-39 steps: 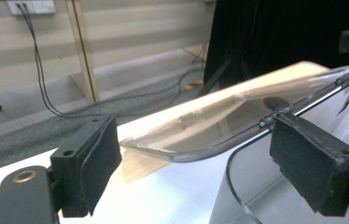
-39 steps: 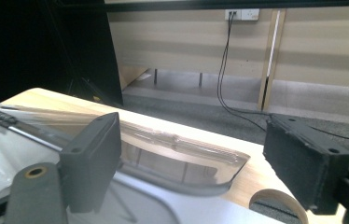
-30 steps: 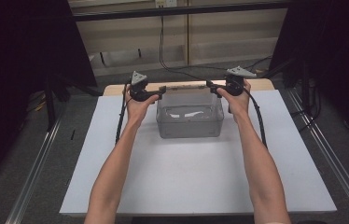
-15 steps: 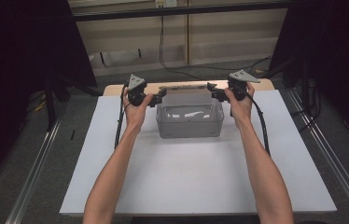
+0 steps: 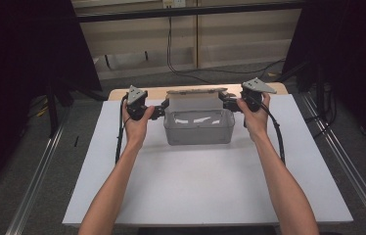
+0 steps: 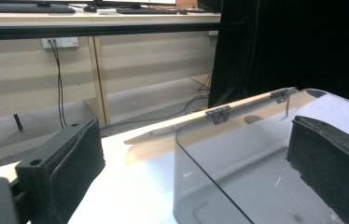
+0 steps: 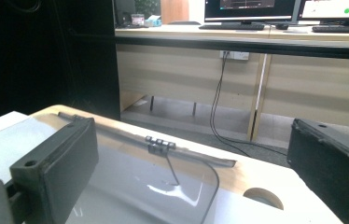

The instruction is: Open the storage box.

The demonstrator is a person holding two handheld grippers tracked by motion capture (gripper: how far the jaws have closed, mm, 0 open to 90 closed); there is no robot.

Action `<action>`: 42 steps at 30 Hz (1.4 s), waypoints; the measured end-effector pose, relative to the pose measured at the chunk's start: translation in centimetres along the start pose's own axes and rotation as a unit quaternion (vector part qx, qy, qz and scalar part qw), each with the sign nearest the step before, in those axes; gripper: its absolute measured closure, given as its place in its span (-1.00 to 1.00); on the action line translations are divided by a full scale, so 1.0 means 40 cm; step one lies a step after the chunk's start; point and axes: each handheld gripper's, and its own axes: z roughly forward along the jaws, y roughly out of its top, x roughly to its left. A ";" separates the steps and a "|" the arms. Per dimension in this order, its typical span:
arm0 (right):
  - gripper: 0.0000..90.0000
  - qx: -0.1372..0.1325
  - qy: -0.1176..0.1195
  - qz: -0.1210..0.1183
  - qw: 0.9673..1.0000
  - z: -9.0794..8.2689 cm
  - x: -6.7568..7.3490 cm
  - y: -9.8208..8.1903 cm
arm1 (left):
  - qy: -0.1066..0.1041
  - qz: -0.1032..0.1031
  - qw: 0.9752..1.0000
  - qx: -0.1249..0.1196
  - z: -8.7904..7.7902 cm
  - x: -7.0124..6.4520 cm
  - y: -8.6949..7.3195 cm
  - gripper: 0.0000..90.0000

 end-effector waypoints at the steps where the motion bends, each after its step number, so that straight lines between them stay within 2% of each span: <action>1: -0.98 -0.001 -0.001 -0.002 1.000 -0.003 0.003 -0.002 | 0.002 0.001 1.000 -0.006 -0.008 -0.003 -0.002 -0.92; 6: -1.00 0.000 -0.008 -0.009 1.000 -0.024 0.012 -0.011 | 0.003 0.006 1.000 -0.006 -0.029 -0.009 -0.010 -0.92; 7: -1.00 0.005 -0.007 -0.014 1.000 -0.027 0.012 -0.012 | 0.001 0.003 1.000 -0.006 -0.034 -0.008 -0.013 -0.92; 10: -1.00 -0.002 -0.007 -0.018 1.000 -0.044 0.017 -0.013 | 0.009 -0.001 1.000 -0.009 -0.053 -0.005 -0.028 -0.92; 12: -1.00 -0.004 -0.009 -0.019 1.000 -0.056 0.021 -0.013 | 0.008 -0.004 1.000 -0.007 -0.063 -0.006 -0.035 -0.92; 13: -1.00 -0.002 -0.011 -0.022 1.000 -0.062 0.023 -0.014 | 0.007 0.002 1.000 -0.006 -0.068 -0.006 -0.036 -0.92; 17: -0.98 -0.002 -0.023 -0.032 0.999 -0.083 0.031 -0.019 | 0.020 0.004 1.000 -0.012 -0.096 -0.014 -0.037 -0.92; 22: -0.99 -0.011 -0.026 -0.028 0.999 -0.106 0.036 -0.025 | 0.020 0.006 1.000 -0.020 -0.126 -0.020 -0.037 -0.92; 23: -0.99 -0.010 -0.028 -0.030 0.999 -0.111 0.039 -0.026 | 0.011 -0.001 1.000 -0.022 -0.132 -0.021 -0.039 -0.92; 24: -0.99 -0.011 -0.027 -0.033 0.999 -0.116 0.042 -0.028 | 0.005 0.002 1.000 -0.023 -0.137 -0.021 -0.040 -0.92; 26: -0.99 -0.009 -0.027 -0.040 0.999 -0.127 0.049 -0.031 | 0.015 0.031 0.999 -0.018 -0.148 -0.027 -0.045 -0.92; 27: -0.99 -0.010 -0.029 -0.050 0.998 -0.134 0.052 -0.033 | 0.014 0.031 0.999 -0.017 -0.153 -0.028 -0.047 -0.92; 28: -0.98 -0.014 -0.030 -0.051 0.998 -0.139 0.054 -0.035 | 0.010 0.022 0.999 -0.022 -0.159 -0.030 -0.049 -0.92; 33: -1.00 -0.018 -0.025 -0.049 0.998 -0.172 0.063 -0.042 | 0.020 0.013 0.999 -0.024 -0.190 -0.037 -0.063 -0.92; 34: -1.00 -0.022 -0.028 -0.047 0.998 -0.178 0.064 -0.044 | 0.020 0.018 0.999 -0.025 -0.197 -0.037 -0.067 -0.92; 42: -1.00 -0.024 -0.024 -0.038 0.999 -0.229 0.071 -0.061 | 0.017 0.018 0.999 -0.023 -0.248 -0.058 -0.098 -0.92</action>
